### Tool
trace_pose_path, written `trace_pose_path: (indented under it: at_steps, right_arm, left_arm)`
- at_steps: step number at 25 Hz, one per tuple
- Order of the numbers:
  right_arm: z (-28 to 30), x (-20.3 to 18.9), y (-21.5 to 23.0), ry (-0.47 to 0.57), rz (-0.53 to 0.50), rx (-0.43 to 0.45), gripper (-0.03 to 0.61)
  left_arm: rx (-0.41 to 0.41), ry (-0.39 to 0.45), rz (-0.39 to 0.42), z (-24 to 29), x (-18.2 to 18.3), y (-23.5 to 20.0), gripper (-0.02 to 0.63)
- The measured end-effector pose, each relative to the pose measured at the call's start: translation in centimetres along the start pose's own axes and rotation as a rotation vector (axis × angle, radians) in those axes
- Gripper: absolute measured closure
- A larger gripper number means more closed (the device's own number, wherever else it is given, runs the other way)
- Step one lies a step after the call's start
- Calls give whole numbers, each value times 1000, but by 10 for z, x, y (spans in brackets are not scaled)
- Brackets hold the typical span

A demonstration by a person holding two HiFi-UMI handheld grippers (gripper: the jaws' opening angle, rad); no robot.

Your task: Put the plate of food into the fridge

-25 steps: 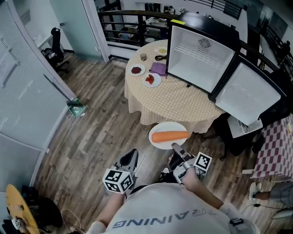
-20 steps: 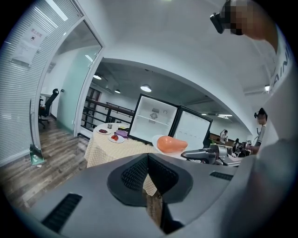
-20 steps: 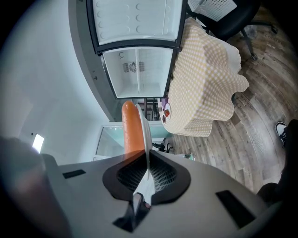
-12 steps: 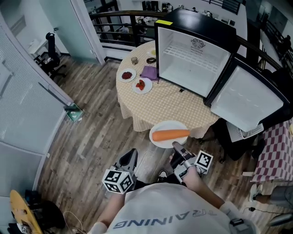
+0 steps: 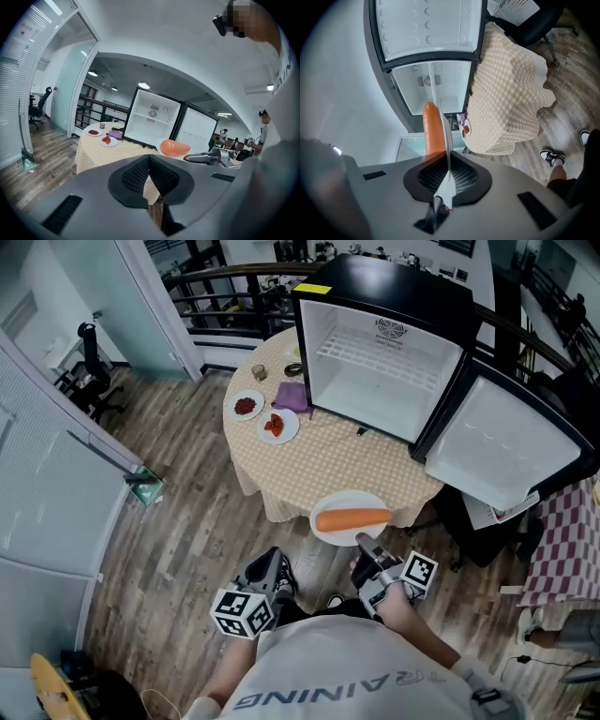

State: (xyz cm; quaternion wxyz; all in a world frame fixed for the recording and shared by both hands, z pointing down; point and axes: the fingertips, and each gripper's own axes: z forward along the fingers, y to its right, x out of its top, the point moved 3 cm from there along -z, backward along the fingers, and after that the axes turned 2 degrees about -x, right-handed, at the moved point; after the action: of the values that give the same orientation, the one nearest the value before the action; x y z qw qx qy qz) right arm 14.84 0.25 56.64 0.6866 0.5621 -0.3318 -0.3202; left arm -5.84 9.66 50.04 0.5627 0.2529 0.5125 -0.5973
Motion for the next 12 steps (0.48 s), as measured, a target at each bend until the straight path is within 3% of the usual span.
trace_pose_path:
  at_steps: [12]
  right_arm:
    - [74,35,-33,122,-30,39,545]
  left_arm:
    - [-158,-7,39,84,54,-57,606]
